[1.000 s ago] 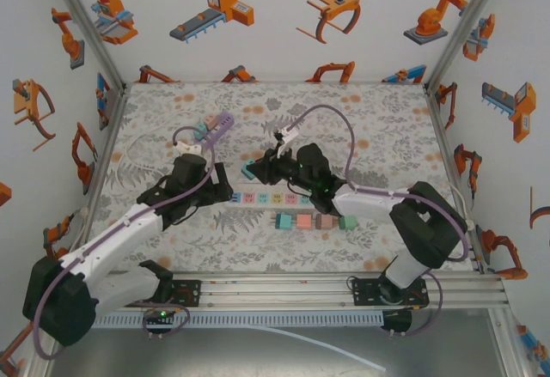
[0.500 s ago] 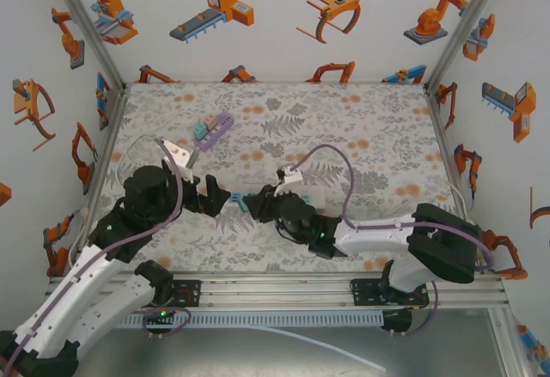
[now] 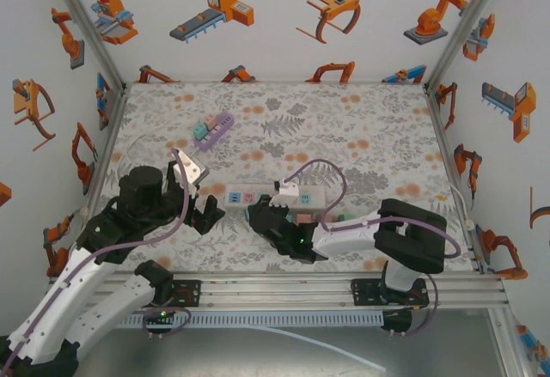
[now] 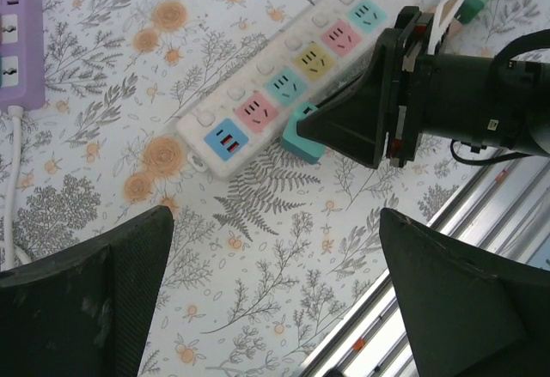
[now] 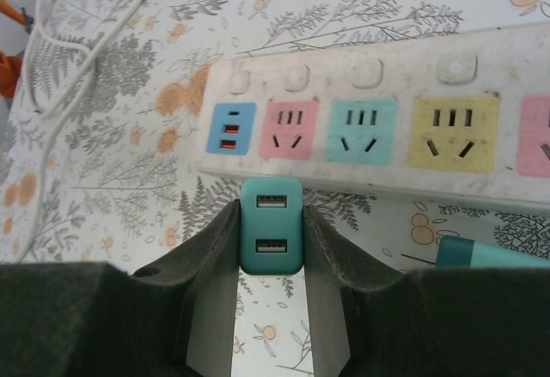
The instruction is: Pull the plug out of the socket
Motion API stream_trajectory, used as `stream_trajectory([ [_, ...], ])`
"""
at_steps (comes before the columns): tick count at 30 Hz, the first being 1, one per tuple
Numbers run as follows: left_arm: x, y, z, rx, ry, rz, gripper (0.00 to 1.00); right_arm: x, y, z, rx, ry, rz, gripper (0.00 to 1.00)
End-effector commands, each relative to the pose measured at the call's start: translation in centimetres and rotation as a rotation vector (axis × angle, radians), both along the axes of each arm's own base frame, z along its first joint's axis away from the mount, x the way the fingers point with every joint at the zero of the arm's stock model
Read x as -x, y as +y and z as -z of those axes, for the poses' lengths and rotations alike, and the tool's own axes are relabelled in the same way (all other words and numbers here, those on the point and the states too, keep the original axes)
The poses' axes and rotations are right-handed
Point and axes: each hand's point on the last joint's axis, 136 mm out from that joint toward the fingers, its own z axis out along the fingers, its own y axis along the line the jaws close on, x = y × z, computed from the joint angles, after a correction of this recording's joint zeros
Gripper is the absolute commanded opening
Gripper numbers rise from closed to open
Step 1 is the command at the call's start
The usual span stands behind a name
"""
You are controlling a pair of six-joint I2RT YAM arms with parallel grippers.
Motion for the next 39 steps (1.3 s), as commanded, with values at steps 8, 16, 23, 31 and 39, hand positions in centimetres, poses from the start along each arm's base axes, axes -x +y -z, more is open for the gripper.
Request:
stream_trajectory([
  [8, 0.0, 0.6, 1.3, -0.039, 0.003, -0.019, 0.97, -0.6, -0.4, 2.0, 0.001, 0.032, 0.103, 0.22],
  [16, -0.7, 0.6, 1.4, -0.032, 0.010, -0.048, 0.97, -0.2, -2.5, 2.5, 0.050, 0.070, 0.161, 0.39],
  [23, -1.2, 0.3, 1.4, -0.029, 0.022, -0.060, 0.97, 0.0, -3.2, 1.8, 0.041, 0.065, 0.164, 0.41],
  [31, -3.2, 0.6, 1.1, 0.010, 0.051, -0.185, 0.97, 0.0, -4.8, 0.1, 0.018, 0.035, 0.190, 0.43],
  [39, -10.8, 3.6, 1.4, 0.166, 0.106, -0.616, 0.97, -0.9, -5.7, -5.8, 0.192, -0.197, 0.139, 0.45],
])
